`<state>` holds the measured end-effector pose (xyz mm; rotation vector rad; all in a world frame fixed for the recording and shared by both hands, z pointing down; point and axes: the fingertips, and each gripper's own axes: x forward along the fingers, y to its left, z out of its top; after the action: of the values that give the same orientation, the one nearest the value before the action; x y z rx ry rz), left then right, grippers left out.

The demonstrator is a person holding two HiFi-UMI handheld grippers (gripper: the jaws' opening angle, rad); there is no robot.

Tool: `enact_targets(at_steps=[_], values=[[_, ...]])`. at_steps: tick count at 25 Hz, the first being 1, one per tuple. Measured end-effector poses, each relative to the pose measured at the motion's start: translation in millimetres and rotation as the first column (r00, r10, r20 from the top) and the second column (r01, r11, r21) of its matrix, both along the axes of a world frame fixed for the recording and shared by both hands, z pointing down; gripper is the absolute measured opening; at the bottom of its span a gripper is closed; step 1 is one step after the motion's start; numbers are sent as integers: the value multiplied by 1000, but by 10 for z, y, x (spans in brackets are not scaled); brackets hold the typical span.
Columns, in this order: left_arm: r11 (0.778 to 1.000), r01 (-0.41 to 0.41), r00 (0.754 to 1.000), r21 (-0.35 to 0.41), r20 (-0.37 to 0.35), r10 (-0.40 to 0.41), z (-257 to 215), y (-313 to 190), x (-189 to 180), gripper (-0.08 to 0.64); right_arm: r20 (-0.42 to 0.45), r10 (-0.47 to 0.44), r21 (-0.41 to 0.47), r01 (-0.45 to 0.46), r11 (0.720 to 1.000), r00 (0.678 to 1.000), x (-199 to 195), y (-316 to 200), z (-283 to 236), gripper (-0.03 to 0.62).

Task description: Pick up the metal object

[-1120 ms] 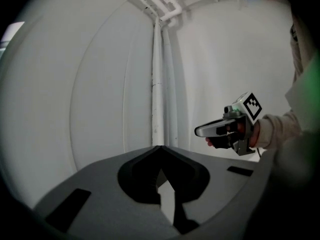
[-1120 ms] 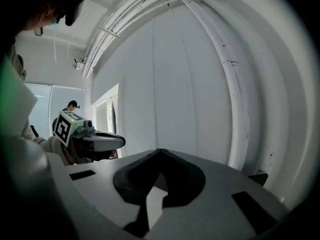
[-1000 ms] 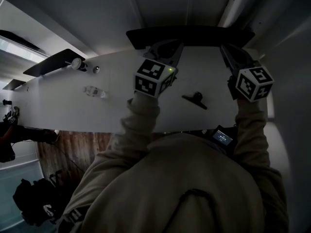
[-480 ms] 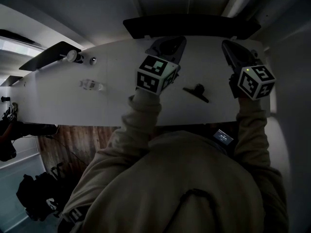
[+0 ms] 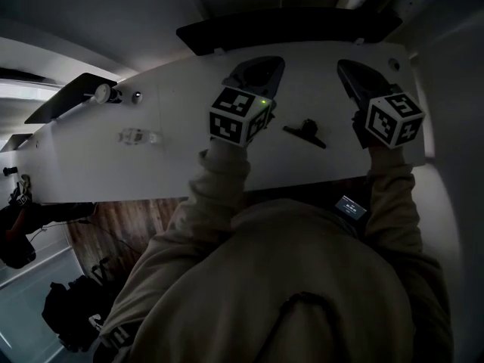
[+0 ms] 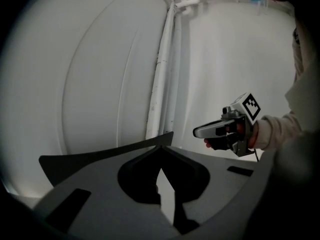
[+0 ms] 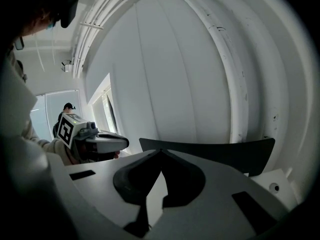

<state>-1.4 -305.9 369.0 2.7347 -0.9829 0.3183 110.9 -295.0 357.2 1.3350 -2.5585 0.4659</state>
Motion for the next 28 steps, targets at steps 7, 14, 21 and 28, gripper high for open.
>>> enact_targets(at_steps=[7, 14, 21, 28], values=[[999, -29, 999, -29, 13, 30, 156, -6, 94, -5, -1, 37, -35, -37, 999, 999, 83, -13, 166, 20], [997, -31, 1000, -73, 4, 31, 409, 76, 26, -5, -5, 48, -73, -48, 996, 999, 87, 27, 432, 20], [992, -24, 1000, -124, 8, 25, 703, 134, -58, -5, -14, 48, -123, -50, 991, 999, 8, 110, 706, 20], [984, -44, 999, -171, -3, 44, 1002, 218, 51, -5, -24, 44, -176, -48, 983, 999, 6, 198, 1020, 20]])
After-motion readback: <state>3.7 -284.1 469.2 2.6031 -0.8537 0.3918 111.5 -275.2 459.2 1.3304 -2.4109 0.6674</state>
